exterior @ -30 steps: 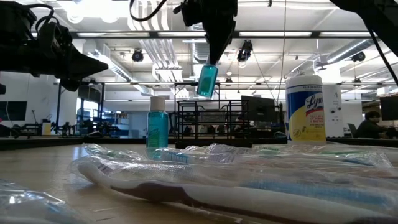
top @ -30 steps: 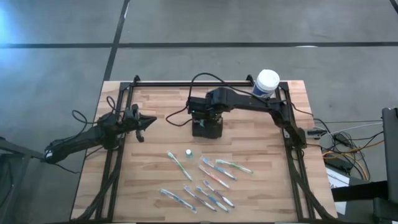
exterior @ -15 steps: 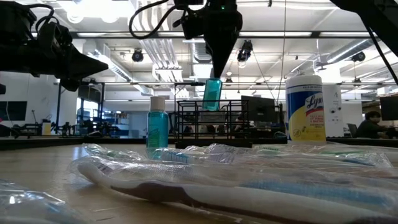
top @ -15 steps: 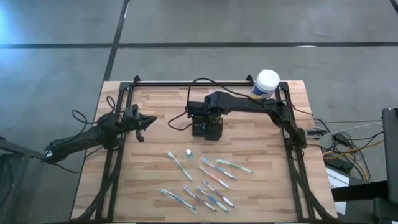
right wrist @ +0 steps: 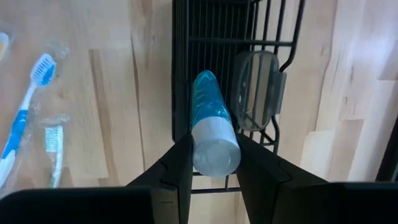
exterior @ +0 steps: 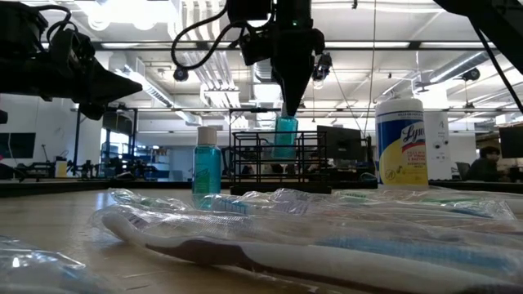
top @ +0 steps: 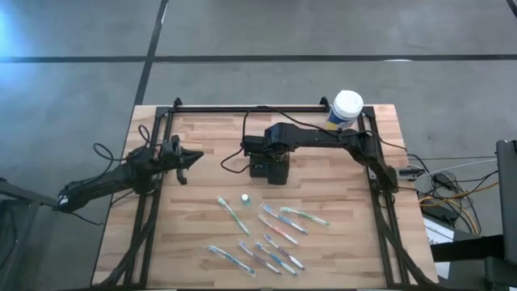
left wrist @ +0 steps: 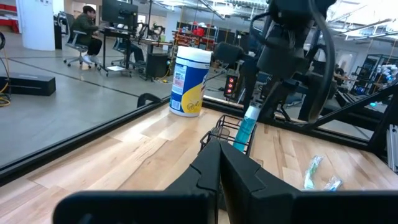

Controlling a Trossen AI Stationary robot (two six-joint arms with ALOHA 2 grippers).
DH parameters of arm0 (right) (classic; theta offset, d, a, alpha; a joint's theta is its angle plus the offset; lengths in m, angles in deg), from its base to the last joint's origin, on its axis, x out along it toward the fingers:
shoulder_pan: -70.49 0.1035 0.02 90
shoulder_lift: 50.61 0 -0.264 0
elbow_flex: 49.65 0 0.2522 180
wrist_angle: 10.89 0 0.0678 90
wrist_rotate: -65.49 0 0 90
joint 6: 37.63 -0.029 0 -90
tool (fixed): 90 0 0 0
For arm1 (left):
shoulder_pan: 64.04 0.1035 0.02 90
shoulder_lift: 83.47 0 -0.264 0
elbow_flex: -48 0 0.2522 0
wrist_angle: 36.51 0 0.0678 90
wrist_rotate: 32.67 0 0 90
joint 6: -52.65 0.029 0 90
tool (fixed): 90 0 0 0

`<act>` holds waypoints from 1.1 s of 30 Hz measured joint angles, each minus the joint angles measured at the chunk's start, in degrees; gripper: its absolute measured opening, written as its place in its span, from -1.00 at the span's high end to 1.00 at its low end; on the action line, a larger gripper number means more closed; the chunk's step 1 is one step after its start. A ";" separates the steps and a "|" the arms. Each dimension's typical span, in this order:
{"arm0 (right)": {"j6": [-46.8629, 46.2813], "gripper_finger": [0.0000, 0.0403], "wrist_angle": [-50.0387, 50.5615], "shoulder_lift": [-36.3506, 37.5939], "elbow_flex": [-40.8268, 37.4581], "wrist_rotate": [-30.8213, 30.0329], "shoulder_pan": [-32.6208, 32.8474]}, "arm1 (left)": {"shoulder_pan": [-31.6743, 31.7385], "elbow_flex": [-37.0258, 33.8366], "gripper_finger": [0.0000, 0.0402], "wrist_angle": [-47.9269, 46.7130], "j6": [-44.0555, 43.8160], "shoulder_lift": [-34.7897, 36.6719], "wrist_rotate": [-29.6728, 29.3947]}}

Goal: Pick & Place toothbrushing station
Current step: Put the bottom mouthwash into the wire organizer

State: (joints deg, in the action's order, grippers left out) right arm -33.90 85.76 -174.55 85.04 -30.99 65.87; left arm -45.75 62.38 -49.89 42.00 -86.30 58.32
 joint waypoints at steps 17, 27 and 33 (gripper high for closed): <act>1.69 0.54 -1.21 0.00 -2.86 2.14 -0.20 | 0.00 0.00 0.94 0.00 -0.04 -0.02 -0.01; 4.03 0.54 -4.56 0.00 -2.97 2.49 -1.04 | -0.01 0.00 0.94 -0.04 -0.04 -0.02 -0.01; 5.44 0.54 -5.74 0.00 -3.78 3.43 -1.74 | -0.01 0.00 0.94 -0.07 -0.04 -0.02 -0.01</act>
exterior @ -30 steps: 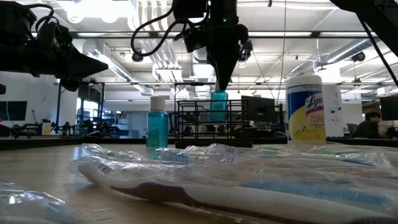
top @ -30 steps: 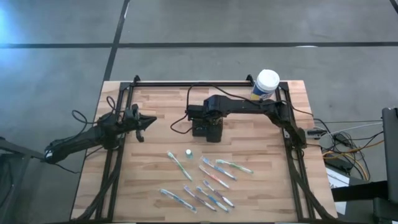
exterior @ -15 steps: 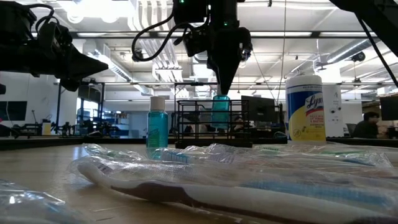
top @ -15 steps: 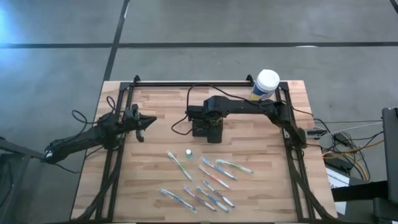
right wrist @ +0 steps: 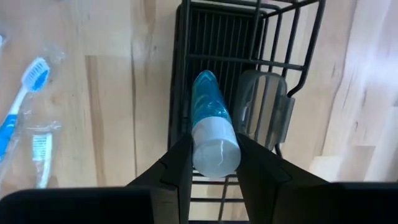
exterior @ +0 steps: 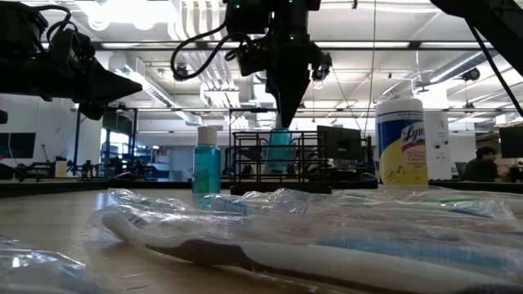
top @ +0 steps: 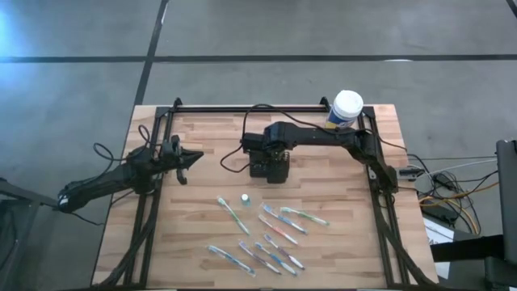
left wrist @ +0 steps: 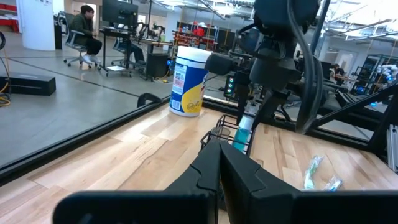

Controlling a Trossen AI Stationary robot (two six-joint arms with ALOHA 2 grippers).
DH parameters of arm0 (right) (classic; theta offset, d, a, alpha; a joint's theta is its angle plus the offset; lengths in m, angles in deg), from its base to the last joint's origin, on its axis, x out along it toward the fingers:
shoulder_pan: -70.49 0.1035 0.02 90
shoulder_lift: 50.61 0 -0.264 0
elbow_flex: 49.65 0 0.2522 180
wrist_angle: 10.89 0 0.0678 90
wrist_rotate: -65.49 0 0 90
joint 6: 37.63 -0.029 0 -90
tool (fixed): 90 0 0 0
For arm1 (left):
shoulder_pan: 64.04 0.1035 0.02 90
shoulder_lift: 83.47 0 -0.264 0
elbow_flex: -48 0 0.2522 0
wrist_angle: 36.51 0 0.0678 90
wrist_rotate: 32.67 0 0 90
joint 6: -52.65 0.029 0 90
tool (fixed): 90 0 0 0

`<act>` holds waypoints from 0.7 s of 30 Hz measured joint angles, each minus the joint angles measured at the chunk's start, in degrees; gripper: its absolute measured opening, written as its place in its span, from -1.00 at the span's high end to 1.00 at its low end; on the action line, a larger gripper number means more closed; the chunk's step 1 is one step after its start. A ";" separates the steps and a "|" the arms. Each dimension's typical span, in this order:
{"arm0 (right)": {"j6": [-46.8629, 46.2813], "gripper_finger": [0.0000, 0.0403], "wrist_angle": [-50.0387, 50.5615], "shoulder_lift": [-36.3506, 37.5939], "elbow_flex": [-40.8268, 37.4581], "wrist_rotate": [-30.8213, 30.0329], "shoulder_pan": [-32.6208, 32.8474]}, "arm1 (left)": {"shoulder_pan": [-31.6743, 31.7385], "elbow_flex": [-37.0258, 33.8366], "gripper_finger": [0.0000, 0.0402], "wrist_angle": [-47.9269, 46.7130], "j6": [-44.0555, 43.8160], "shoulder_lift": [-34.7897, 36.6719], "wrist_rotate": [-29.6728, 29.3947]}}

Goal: Pick & Place toothbrushing station
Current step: Put the bottom mouthwash into the wire organizer

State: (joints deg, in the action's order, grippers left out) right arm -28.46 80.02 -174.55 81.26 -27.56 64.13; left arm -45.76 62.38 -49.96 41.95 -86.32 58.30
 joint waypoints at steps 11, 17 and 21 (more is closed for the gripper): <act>0.53 0.54 -4.93 0.00 -3.65 0.55 -0.74 | 0.01 0.00 0.94 0.00 0.00 0.00 -0.02; 0.53 0.54 -6.10 -0.02 -5.50 1.62 -1.09 | 0.00 0.00 0.94 -0.01 0.00 0.00 -0.02; 0.35 0.53 -7.31 -0.02 -6.36 1.75 -1.35 | 0.02 0.00 0.94 -0.11 0.02 0.00 -0.02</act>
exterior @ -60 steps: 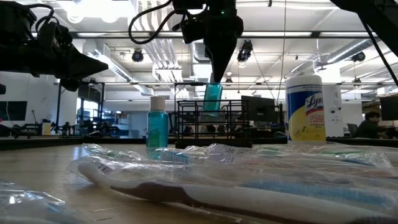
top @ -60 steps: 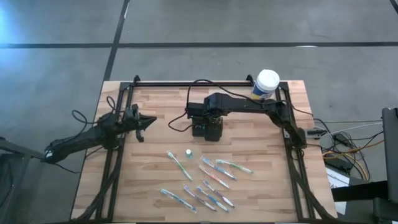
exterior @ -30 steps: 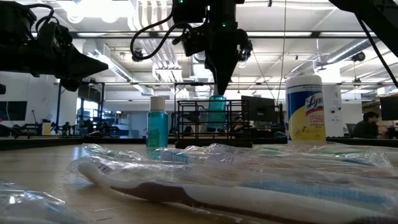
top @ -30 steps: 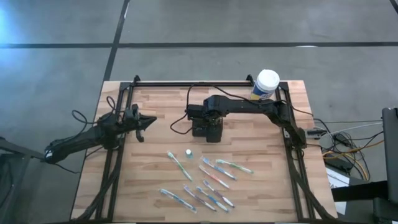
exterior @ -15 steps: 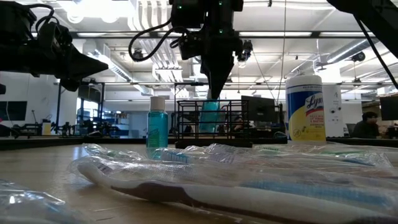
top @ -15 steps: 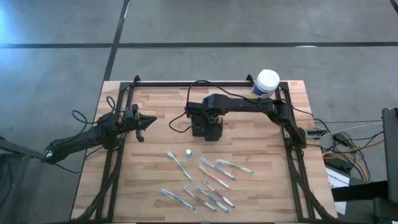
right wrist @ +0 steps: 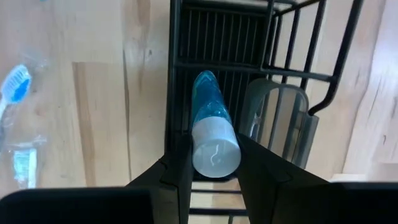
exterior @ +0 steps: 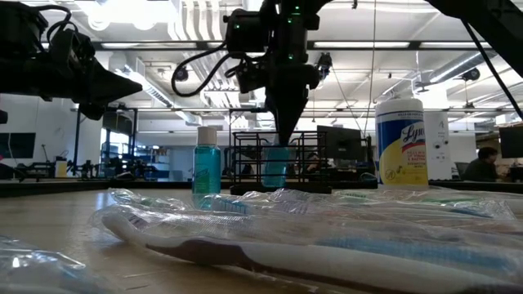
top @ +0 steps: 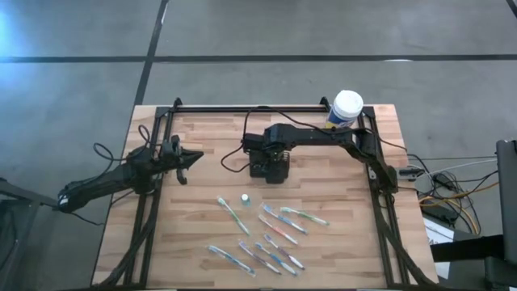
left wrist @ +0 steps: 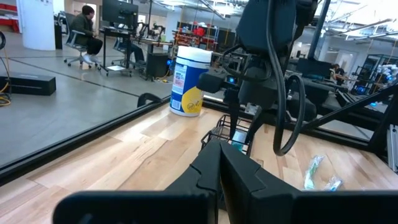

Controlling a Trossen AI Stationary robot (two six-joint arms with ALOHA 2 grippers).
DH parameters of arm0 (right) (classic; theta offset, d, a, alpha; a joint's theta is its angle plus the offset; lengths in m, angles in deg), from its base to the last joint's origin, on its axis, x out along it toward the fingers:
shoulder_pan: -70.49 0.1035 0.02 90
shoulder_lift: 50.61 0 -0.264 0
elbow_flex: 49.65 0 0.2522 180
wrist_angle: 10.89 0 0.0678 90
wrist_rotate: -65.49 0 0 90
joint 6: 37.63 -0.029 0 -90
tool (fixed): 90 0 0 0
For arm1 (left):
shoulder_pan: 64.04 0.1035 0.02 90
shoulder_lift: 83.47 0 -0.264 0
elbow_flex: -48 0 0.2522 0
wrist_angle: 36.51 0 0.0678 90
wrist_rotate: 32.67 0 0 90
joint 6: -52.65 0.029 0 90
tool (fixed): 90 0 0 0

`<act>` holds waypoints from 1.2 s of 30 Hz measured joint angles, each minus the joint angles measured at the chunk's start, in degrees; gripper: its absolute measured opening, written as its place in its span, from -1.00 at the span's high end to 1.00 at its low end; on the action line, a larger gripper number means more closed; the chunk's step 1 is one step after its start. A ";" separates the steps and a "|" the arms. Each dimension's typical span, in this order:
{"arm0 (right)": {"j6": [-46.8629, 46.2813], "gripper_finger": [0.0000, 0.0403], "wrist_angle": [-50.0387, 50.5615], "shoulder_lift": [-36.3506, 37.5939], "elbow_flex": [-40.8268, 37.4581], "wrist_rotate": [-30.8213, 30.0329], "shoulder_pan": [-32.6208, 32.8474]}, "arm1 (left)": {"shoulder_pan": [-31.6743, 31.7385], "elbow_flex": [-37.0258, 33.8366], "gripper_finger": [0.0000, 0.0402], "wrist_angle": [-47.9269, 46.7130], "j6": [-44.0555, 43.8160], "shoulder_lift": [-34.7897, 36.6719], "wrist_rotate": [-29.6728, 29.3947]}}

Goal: Pick & Place toothbrushing station
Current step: Put the bottom mouthwash into the wire organizer, then put the mouthwash into the wire organizer

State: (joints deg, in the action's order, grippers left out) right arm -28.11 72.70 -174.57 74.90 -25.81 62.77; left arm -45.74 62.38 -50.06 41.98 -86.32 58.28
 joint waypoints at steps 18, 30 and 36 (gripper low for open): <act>-0.69 0.20 -0.95 0.00 1.48 0.02 -0.82 | -0.02 0.00 0.94 -0.24 0.00 0.00 -0.13; -1.14 0.20 4.67 1.88 10.21 0.45 -0.42 | -0.01 0.00 0.94 -0.26 0.02 0.00 -0.17; 2.34 0.23 -14.77 13.37 4.01 12.06 1.62 | -0.01 0.00 0.94 -0.32 0.55 0.00 -0.17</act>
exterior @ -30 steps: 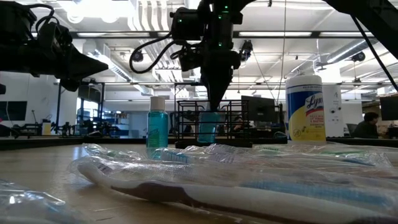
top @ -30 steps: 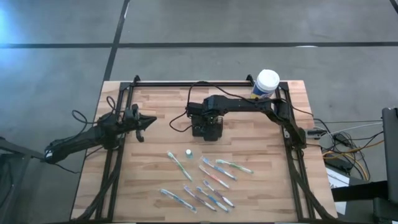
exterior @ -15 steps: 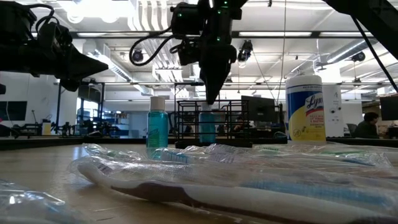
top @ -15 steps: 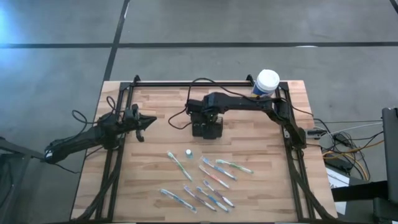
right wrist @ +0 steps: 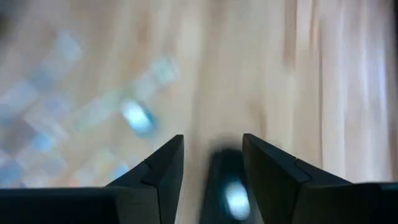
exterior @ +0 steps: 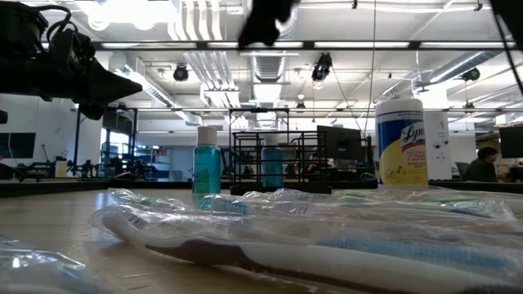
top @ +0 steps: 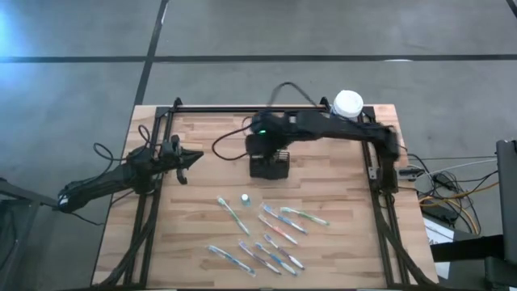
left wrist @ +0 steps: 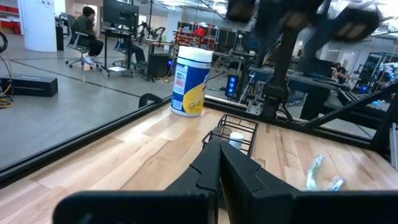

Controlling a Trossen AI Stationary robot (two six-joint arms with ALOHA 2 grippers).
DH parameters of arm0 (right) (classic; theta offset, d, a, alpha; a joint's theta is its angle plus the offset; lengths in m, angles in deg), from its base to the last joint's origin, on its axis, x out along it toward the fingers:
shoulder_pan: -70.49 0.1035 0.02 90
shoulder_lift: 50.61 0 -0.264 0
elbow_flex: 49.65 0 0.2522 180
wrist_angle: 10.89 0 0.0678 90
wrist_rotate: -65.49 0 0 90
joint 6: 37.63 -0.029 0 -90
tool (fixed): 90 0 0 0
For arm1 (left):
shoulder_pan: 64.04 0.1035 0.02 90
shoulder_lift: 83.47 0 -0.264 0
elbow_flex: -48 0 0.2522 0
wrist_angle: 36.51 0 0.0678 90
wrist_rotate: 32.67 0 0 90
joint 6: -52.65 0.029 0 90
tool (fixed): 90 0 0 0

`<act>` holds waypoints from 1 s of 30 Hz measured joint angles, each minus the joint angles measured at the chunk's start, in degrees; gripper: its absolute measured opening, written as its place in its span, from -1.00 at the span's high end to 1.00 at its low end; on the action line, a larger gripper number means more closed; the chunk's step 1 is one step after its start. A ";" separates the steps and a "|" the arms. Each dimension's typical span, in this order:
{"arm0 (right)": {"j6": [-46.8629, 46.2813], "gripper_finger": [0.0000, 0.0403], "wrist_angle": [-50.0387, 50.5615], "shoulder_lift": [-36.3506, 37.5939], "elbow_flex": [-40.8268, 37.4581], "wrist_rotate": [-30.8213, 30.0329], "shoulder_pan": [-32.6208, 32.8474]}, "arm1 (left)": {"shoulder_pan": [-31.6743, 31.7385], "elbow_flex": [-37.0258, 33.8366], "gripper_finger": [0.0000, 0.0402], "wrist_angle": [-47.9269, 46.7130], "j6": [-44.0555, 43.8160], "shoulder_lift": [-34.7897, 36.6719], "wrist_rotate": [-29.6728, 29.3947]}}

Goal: Pick & Place toothbrushing station
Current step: Put the mouthwash into the wire organizer

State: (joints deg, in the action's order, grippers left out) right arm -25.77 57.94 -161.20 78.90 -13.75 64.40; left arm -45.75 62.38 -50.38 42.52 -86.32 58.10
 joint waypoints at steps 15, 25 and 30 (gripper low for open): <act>-5.82 0.60 -49.48 49.37 -54.18 0.10 1.58 | 0.01 0.00 0.94 -0.54 0.00 -0.53 -0.02; -11.65 0.85 -69.36 72.36 -81.64 -0.45 1.58 | -0.01 0.04 0.94 -0.08 0.26 -0.63 0.00; -11.52 0.91 -73.95 77.66 -90.36 -0.68 1.58 | 0.00 0.04 0.94 0.00 0.21 -0.63 0.00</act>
State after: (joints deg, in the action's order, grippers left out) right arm -37.30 -16.01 -83.54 -11.45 -14.43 65.98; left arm -45.75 62.43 -50.38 42.73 -86.95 58.10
